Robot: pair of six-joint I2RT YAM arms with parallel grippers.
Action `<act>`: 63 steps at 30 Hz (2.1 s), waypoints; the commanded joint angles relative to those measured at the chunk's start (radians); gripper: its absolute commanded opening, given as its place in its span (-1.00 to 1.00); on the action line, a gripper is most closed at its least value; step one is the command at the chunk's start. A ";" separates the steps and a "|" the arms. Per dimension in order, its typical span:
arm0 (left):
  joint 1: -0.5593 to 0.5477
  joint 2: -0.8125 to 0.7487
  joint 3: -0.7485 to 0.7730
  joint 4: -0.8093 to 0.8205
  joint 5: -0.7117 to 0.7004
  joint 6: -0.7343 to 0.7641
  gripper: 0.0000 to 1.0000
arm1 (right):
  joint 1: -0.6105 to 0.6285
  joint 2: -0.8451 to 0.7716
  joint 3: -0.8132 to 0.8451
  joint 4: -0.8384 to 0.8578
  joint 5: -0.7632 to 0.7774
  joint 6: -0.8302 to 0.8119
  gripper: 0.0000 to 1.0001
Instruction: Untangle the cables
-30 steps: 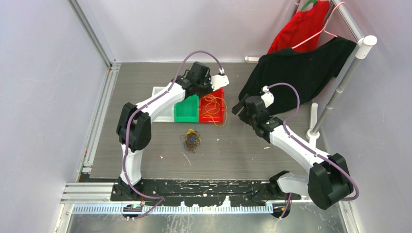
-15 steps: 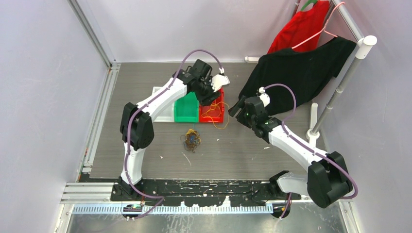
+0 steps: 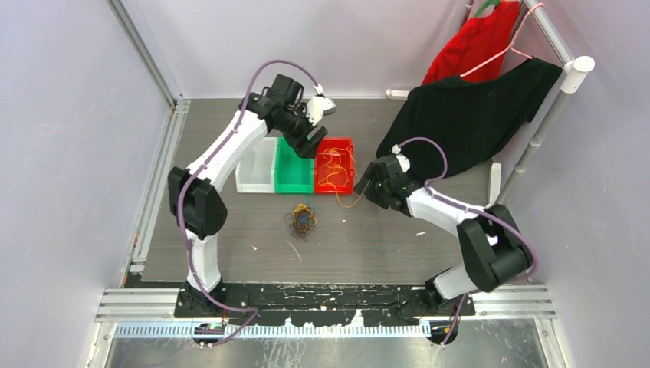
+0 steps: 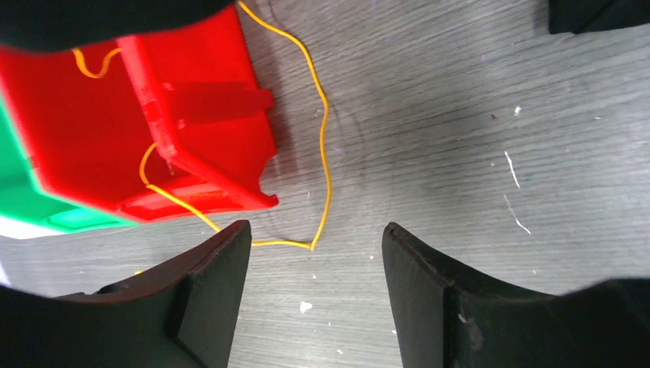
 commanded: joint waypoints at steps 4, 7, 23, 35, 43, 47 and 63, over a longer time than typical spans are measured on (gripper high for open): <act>0.072 -0.250 -0.108 0.017 0.112 -0.094 0.39 | -0.003 0.145 0.103 0.037 -0.063 -0.042 0.25; 0.097 -0.340 -0.192 0.052 0.129 -0.095 0.39 | -0.004 0.178 0.111 0.037 -0.071 -0.028 0.11; 0.182 -0.590 -0.367 0.042 0.157 -0.117 0.39 | 0.001 0.101 0.067 0.039 -0.003 0.000 -0.98; 0.277 -0.672 -0.407 0.001 0.216 -0.129 0.36 | 0.027 -0.044 0.309 -0.144 0.049 -0.123 -0.98; 0.303 -0.705 -0.441 0.003 0.234 -0.114 0.36 | 0.081 0.138 0.560 -0.223 0.035 -0.235 -0.98; 0.312 -0.714 -0.449 0.014 0.239 -0.110 0.35 | 0.125 0.263 0.680 -0.274 0.057 -0.289 -0.98; 0.327 -0.720 -0.465 -0.005 0.266 -0.068 0.33 | 0.164 0.627 0.953 -0.390 0.227 -0.410 -0.98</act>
